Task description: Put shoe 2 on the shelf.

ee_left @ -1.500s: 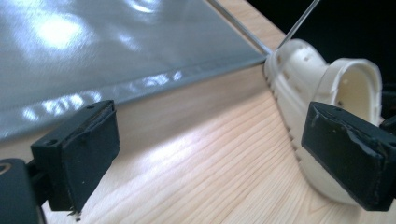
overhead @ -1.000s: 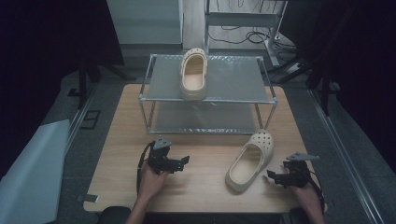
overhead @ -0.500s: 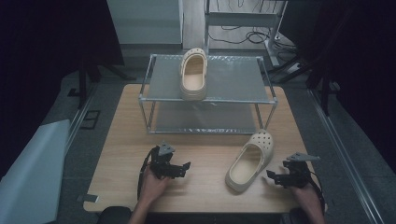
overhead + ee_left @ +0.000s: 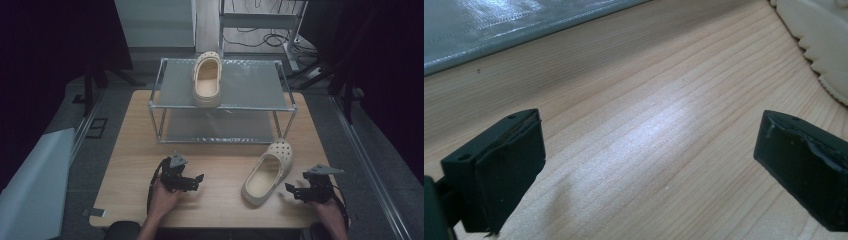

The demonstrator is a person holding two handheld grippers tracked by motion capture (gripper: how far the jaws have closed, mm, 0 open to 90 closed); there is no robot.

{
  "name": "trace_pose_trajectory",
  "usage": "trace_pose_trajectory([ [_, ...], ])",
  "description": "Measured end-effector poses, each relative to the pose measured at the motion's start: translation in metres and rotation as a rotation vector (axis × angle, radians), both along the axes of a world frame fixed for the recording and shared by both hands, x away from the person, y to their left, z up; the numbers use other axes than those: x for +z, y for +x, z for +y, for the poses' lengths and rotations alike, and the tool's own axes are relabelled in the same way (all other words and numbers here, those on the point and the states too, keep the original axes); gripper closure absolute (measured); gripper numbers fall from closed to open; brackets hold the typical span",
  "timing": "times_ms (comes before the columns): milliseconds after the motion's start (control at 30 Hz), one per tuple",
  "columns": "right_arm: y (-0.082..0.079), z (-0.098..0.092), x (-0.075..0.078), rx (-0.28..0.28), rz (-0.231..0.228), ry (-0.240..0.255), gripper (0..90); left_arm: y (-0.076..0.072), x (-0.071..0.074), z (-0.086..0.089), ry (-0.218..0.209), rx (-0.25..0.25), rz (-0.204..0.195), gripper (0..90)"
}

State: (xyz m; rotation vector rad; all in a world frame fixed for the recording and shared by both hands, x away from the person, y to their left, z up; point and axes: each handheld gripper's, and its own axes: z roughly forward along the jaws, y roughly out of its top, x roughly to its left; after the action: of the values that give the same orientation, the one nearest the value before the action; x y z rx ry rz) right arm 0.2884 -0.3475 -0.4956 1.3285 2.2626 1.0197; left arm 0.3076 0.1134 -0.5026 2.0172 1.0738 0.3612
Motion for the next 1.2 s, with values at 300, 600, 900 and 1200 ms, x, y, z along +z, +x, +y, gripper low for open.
trace_pose_trajectory([
  [300, -0.004, 0.008, 0.006, 0.003, -0.019, 0.008, 0.0, 0.001, 0.0, 0.002, 0.024, 0.015, -0.006, 0.0],
  [600, -0.008, 0.02, 0.016, 0.015, -0.042, 0.051, 0.0, 0.002, -0.001, 0.004, 0.027, 0.02, 0.001, 0.0],
  [900, -0.006, 0.032, 0.024, 0.028, -0.059, 0.071, 0.0, 0.002, -0.001, 0.004, 0.017, 0.014, 0.006, 0.0],
  [1200, 0.002, 0.055, 0.022, 0.001, -0.052, 0.02, 0.0, 0.001, -0.001, 0.003, 0.005, -0.002, 0.009, 0.0],
])
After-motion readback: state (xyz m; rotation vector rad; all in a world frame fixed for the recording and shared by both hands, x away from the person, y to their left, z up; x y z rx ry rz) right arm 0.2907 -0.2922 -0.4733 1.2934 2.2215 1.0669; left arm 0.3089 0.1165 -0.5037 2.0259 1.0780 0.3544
